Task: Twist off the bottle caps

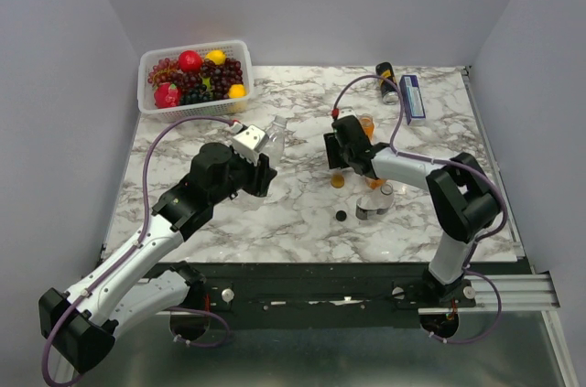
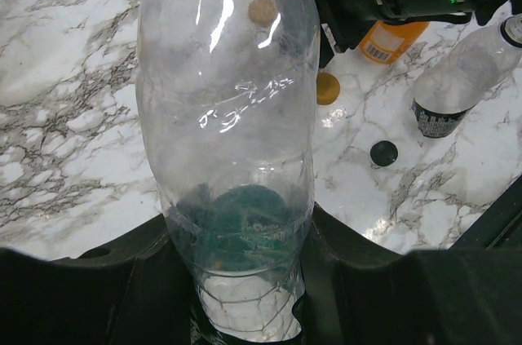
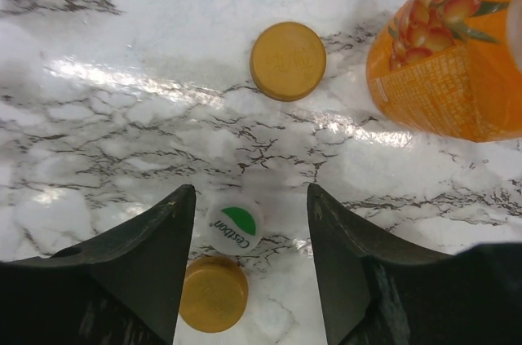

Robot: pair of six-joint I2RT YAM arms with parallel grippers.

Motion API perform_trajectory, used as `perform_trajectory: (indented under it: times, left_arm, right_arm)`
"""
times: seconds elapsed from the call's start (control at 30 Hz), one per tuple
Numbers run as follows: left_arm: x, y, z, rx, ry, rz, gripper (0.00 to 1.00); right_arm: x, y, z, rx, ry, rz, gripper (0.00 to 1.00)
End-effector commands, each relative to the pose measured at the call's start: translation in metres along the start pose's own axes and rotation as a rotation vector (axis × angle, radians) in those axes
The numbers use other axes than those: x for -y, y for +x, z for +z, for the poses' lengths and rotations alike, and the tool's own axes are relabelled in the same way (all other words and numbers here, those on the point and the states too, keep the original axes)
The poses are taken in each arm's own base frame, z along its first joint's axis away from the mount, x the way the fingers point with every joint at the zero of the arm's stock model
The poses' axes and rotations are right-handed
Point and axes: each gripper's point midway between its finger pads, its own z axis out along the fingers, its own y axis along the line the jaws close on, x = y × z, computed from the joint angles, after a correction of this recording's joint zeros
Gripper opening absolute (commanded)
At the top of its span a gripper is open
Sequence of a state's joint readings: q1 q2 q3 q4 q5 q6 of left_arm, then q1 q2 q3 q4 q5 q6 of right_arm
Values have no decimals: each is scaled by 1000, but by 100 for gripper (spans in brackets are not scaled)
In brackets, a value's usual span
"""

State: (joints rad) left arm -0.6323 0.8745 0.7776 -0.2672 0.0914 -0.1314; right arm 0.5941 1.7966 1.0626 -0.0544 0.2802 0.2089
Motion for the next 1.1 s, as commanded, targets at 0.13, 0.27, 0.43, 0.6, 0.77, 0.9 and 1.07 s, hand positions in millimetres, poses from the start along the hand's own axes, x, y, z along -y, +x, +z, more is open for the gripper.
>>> perform_trajectory:
  times: [0.13, 0.27, 0.43, 0.6, 0.77, 0.9, 1.07]
  left_arm:
    - [21, -8, -2, 36, 126, 41, 39]
    - [39, -8, -3, 38, 220, 62, 39]
    - [61, -9, -10, 50, 340, 85, 40]
    - [87, -2, -15, 26, 473, 113, 41]
    - [99, 6, -17, -2, 505, 147, 41]
    - [105, 13, -15, -35, 520, 158, 42]
    - [106, 15, -14, -40, 512, 169, 42]
  right_arm:
    - [-28, -75, -100, 211, -281, 61, 71]
    - [-30, -99, -167, 258, -458, 110, 74]
    - [-53, -122, -267, 359, -806, 118, 82]
    - [-76, -121, -320, 347, -1051, 79, 82]
    - [-83, -115, -325, 347, -1070, 41, 77]
    - [-93, -109, -325, 329, -1116, 31, 77]
    - [-98, -107, -323, 312, -1124, 30, 76]
